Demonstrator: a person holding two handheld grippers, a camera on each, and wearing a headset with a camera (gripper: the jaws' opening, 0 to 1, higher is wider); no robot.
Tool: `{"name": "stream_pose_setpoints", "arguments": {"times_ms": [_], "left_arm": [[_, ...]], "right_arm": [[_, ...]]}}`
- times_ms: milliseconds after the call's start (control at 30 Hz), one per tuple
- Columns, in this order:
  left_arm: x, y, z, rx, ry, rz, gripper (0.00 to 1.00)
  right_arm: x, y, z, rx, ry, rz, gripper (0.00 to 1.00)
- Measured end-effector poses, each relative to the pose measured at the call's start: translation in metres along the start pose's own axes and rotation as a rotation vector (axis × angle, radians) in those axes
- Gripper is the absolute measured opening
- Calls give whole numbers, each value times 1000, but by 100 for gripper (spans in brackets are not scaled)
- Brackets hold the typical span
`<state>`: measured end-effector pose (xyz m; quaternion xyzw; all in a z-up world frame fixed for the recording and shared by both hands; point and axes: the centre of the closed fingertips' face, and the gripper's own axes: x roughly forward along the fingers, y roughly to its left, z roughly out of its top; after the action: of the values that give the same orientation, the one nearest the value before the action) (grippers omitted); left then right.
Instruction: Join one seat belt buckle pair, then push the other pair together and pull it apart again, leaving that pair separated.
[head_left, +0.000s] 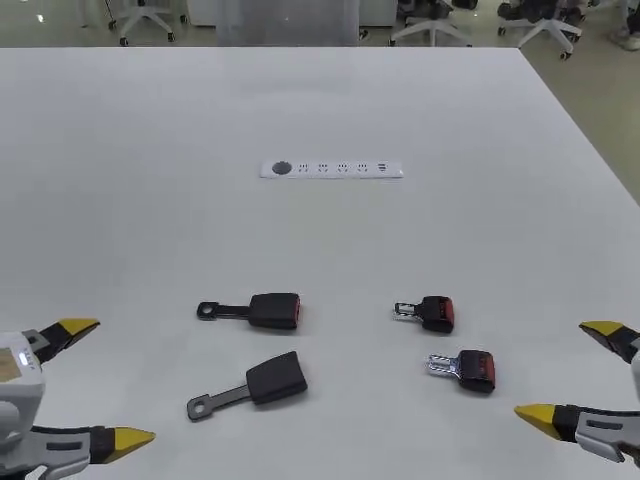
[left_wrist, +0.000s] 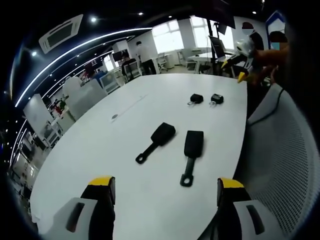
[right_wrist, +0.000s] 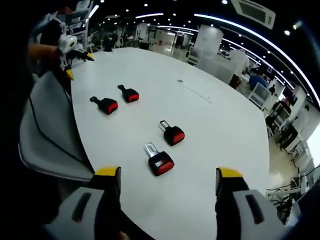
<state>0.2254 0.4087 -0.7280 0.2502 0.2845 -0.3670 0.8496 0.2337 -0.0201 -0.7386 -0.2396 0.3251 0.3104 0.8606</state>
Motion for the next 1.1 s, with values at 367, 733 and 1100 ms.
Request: {"name": "stream_pose_setpoints", "arguments": {"times_ms": [367, 733, 1100], "left_arm": [[26, -10, 1, 56, 90, -51, 75], [69, -31, 9, 88, 100, -127, 68], [106, -48, 0, 108, 151, -202, 58]], "right_arm": [[20, 5, -2, -54, 44, 52, 73], [45, 9, -2, -139, 75, 114, 67], [75, 13, -12, -247, 112, 231, 54]]}}
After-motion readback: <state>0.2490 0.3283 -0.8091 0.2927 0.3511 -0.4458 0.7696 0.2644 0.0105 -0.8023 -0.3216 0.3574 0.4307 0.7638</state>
